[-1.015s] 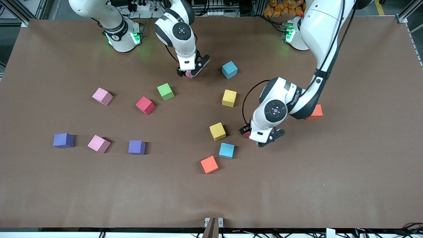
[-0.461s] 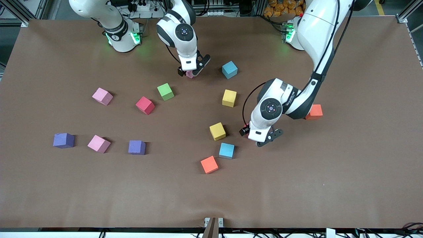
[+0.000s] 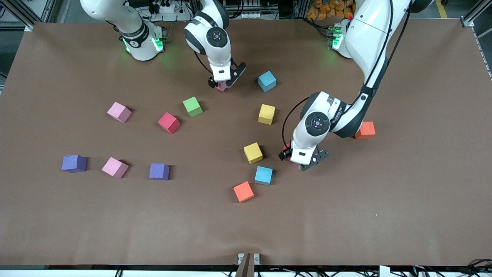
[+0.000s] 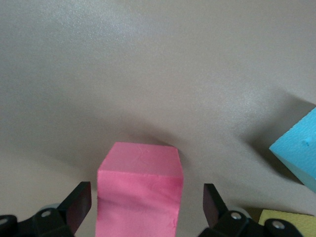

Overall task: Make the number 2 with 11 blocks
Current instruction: 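Grasp the pink block with the right gripper while the left gripper grasps the red block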

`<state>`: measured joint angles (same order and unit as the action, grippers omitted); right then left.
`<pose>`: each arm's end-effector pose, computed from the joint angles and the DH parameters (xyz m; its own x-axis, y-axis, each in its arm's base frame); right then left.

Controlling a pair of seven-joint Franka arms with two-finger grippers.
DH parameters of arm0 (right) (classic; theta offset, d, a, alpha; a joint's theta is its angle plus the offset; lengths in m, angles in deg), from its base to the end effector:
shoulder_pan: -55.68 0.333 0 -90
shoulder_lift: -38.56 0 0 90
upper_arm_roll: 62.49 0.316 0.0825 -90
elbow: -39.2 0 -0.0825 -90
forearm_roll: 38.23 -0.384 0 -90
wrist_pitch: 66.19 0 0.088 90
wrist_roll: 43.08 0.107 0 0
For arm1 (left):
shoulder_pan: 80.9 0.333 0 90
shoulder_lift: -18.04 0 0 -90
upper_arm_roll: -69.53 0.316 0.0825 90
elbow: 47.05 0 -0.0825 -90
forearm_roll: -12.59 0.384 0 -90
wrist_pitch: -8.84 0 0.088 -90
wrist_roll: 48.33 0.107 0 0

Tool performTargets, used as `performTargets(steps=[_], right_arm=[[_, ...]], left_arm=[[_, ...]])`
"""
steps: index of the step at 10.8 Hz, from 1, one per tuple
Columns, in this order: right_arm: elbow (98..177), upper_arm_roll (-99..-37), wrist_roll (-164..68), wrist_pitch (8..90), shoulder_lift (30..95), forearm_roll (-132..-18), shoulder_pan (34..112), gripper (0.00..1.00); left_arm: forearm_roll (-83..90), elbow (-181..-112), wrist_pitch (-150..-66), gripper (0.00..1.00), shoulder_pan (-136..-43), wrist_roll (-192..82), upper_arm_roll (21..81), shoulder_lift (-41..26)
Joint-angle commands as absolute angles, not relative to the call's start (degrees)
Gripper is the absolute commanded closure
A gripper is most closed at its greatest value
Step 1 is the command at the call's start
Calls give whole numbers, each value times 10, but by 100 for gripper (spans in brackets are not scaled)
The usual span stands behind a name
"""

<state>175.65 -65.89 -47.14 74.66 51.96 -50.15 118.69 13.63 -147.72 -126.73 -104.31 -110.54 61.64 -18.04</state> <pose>0.2477 0.4204 0.2114 0.5762 0.8024 -0.1554 0.7987 -0.5931 -0.1016 0.5699 -0.3375 0.2112 0.8499 0.5226 -0.0675 0.5248 -0.8510 0.0186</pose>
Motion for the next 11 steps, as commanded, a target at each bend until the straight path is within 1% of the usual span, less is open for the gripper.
performTargets(steps=[1,2,3,4,5,6,7,8,11], right_arm=[[1756,-661,-496,788,540,-509,1199,2],[1756,-661,-509,808,546,-509,1203,10],[1757,-661,-523,814,548,-508,1203,14],[1757,-661,-529,815,549,-508,1202,17],[1758,-661,-530,813,549,-508,1202,17],[1759,-661,-529,810,548,-508,1201,16],[1760,-661,-529,807,546,-508,1200,15],[1762,-661,-529,806,544,-508,1198,15],[1767,-661,-529,796,539,-508,1196,15]], left_arm=[[151,-1496,-1277,0,-1045,-1124,618,-165],[152,-1497,-1277,0,-1046,-1122,618,-165],[152,-1497,-1277,0,-1048,-1120,618,-165],[162,-1497,-1277,0,-1050,-1119,619,-166],[189,-1506,-1276,16,-1049,-1121,617,-164],[202,-1515,-1276,55,-1050,-1125,616,-162],[203,-1516,-1276,89,-1051,-1125,616,-161],[202,-1517,-1274,100,-1050,-1127,615,-160],[201,-1516,-1270,100,-1044,-1154,614,-154]])
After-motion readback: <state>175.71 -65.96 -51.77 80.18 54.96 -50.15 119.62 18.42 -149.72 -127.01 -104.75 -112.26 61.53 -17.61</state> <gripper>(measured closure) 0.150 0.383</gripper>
